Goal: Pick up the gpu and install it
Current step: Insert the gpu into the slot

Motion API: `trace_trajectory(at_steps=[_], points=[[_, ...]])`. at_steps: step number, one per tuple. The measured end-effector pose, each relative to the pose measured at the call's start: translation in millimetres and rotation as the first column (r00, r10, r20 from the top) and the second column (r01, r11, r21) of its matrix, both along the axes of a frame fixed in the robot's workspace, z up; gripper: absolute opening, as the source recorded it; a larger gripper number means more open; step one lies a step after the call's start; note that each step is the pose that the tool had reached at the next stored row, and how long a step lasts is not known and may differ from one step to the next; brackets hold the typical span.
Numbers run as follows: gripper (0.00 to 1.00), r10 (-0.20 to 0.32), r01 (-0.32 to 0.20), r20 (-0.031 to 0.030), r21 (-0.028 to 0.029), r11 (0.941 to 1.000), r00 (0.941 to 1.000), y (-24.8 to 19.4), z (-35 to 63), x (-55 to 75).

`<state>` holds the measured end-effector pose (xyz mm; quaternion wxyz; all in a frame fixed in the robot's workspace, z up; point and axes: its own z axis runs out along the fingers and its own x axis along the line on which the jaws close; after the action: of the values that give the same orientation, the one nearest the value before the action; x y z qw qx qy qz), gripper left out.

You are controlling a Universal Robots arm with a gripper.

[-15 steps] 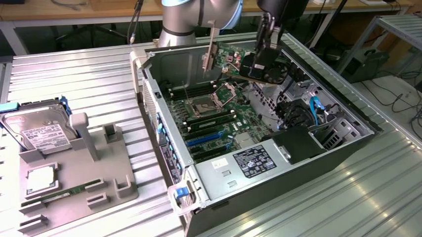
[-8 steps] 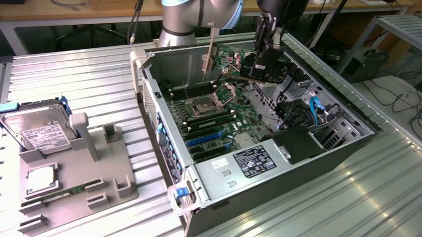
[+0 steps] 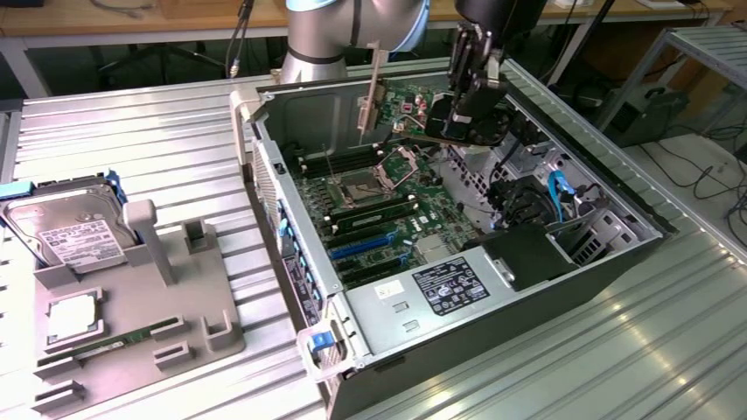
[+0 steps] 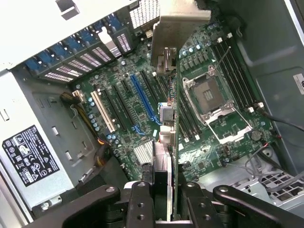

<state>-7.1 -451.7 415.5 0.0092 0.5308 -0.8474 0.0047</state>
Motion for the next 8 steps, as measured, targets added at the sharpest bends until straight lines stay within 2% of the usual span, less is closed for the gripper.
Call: trace_trajectory(at_steps=[8], points=[[0.28,0.056,-0.056,0.0,-0.0001,0.9984,0.9984,-0.1,0.0,0.0]])
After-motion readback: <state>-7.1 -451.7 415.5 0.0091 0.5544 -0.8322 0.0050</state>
